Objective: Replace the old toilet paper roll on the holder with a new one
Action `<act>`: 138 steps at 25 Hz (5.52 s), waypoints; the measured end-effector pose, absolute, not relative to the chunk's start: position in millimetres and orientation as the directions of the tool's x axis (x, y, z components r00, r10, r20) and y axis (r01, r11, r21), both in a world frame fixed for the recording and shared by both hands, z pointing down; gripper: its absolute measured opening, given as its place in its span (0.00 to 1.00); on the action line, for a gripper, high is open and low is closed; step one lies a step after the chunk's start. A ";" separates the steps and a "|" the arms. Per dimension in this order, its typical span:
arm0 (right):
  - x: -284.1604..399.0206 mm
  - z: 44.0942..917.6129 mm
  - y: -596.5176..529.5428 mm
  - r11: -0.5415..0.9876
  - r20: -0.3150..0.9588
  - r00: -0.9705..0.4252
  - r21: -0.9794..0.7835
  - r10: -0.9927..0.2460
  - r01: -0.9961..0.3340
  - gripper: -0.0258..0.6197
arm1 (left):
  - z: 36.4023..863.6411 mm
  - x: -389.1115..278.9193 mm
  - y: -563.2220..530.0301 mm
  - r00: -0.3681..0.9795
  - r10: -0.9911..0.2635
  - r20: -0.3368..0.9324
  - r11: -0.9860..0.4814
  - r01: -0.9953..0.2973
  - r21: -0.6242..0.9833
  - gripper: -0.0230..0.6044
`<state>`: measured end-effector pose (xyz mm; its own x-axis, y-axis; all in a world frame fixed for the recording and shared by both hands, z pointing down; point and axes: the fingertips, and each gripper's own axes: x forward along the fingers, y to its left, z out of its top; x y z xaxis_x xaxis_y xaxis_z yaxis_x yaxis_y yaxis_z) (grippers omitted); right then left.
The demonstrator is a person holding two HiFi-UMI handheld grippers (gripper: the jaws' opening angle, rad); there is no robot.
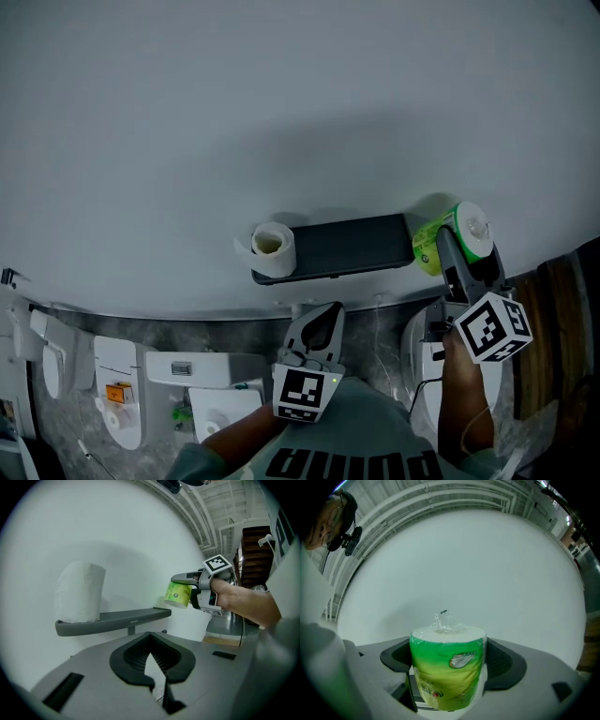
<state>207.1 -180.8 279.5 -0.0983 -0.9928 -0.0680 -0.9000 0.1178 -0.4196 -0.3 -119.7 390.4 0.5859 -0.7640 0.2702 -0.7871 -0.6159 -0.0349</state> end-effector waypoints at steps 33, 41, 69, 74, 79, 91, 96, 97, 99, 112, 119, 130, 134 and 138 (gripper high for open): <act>225.3 443.7 -202.4 -0.044 0.073 -0.111 -0.969 -0.991 -0.244 0.73 | 409.0 -25.2 -128.3 0.515 -0.785 0.343 -0.572 -0.816 -0.083 0.04; 212.5 463.0 -206.9 -0.059 0.069 -0.110 -0.994 -0.991 -0.093 0.73 | 409.4 -40.3 -127.4 0.501 -0.794 0.345 -0.557 -0.827 -0.082 0.04; 114.9 466.8 -202.6 -0.011 0.007 -0.145 -1.000 -0.989 0.027 0.73 | 415.4 -88.9 -115.1 0.502 -0.792 0.347 -0.552 -0.832 -0.059 0.04; 98.6 469.9 -203.3 -0.010 0.006 -0.154 -1.000 -0.988 0.025 0.73 | 416.7 -96.1 -113.9 0.503 -0.792 0.347 -0.553 -0.831 -0.059 0.04; 97.4 471.2 -202.2 -0.006 0.002 -0.137 -0.999 -0.991 0.032 0.73 | 416.3 -99.0 -112.9 0.507 -0.791 0.343 -0.557 -0.828 -0.060 0.04; 101.9 475.4 -202.2 0.046 -0.051 -0.107 -0.997 -0.993 0.055 0.73 | 415.0 -97.1 -113.4 0.519 -0.783 0.342 -0.571 -0.818 -0.066 0.04; 99.8 473.7 -201.5 0.068 -0.074 -0.127 -0.996 -0.989 0.055 0.73 | 413.3 -94.9 -112.7 0.523 -0.782 0.340 -0.574 -0.816 -0.064 0.04; 99.8 473.2 -200.8 0.068 -0.075 -0.130 -0.996 -0.989 0.056 0.73 | 412.6 -94.2 -112.2 0.524 -0.781 0.339 -0.575 -0.816 -0.064 0.04; 100.2 472.9 -199.2 0.070 -0.077 -0.134 -0.996 -0.988 0.059 0.73 | 412.2 -92.6 -111.3 0.526 -0.781 0.338 -0.576 -0.815 -0.063 0.04; 110.8 483.1 -150.7 0.044 -0.045 -0.154 -0.999 -0.987 0.012 0.73 | 411.2 -65.5 -102.6 0.569 -0.756 0.322 -0.611 -0.790 -0.038 0.04; 121.0 459.1 -118.7 0.095 -0.067 -0.205 -0.987 -0.976 -0.127 0.72 | 414.1 -42.6 -97.0 0.592 -0.743 0.313 -0.625 -0.780 -0.008 0.04; 135.0 410.3 -85.2 0.166 0.013 -0.278 -0.773 -0.961 -0.612 0.11 | 416.7 -16.7 -84.1 0.584 -0.752 0.305 -0.610 -0.792 0.013 0.04; 129.0 404.5 -78.7 0.212 0.140 -0.309 -0.469 -0.941 -0.857 0.06 | 414.4 -11.0 -79.2 0.565 -0.769 0.299 -0.588 -0.809 0.014 0.04; 123.0 389.4 -72.3 0.285 0.179 -0.336 -0.258 -0.925 -0.923 0.05 | 411.1 -8.4 -74.7 0.531 -0.798 0.287 -0.554 -0.833 0.001 0.04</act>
<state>123.0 -72.3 389.4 -0.3358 -0.9248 0.1791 -0.9232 0.2853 -0.2575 -8.4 -74.7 411.1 0.5306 -0.7977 0.2867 -0.8328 -0.5536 0.0007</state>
